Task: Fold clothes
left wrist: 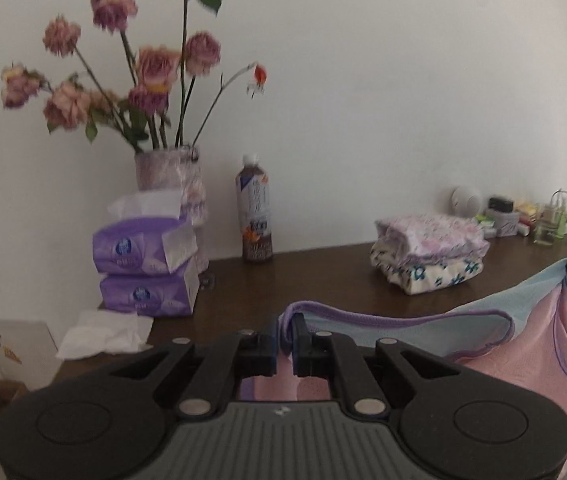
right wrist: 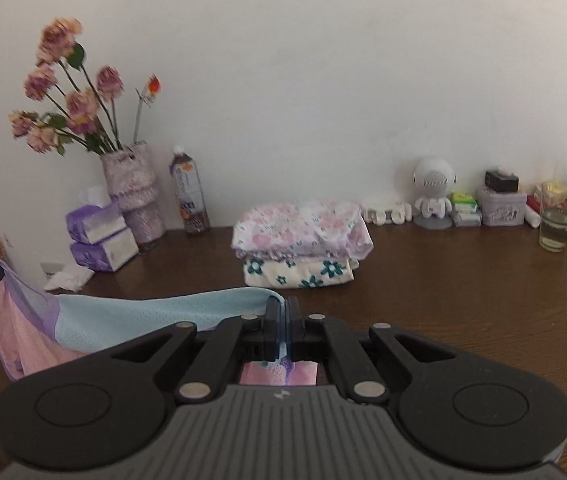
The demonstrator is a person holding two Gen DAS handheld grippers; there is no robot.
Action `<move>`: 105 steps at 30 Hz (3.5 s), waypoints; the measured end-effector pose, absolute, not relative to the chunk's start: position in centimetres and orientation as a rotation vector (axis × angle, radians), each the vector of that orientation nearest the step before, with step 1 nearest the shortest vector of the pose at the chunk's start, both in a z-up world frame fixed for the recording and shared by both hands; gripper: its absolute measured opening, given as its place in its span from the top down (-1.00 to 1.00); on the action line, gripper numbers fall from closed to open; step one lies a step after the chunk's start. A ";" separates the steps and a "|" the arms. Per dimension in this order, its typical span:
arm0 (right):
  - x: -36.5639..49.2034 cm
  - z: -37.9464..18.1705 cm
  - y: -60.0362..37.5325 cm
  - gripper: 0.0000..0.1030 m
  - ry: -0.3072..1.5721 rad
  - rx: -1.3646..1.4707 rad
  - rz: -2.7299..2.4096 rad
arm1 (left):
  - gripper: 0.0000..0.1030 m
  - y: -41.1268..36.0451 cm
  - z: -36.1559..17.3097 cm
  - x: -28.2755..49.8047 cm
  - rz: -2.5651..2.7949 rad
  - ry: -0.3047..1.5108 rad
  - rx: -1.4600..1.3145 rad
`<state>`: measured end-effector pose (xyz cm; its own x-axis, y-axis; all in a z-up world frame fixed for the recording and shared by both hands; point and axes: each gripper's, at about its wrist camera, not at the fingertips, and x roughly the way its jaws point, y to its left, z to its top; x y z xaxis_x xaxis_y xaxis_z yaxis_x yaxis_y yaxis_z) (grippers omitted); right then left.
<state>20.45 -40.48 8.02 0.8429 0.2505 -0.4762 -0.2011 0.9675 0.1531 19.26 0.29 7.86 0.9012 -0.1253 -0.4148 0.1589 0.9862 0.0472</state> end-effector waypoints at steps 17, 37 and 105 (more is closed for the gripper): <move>28.0 0.4 -40.7 0.20 0.638 0.147 0.133 | -0.14 2.4 2.6 24.6 -0.102 0.562 -0.008; 11.3 -0.5 -39.7 0.41 0.659 0.008 0.255 | -0.35 -6.5 1.9 10.8 -0.440 0.582 0.117; 8.7 -1.0 -36.2 0.21 0.663 0.066 0.415 | 0.93 -1.8 1.1 16.6 -0.162 0.634 0.323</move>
<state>8.69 -36.20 -1.02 0.7098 0.3941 -0.5839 -0.3527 0.9163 0.1897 16.57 -1.76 1.05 0.7953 -0.0499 -0.6041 0.2459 0.9375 0.2463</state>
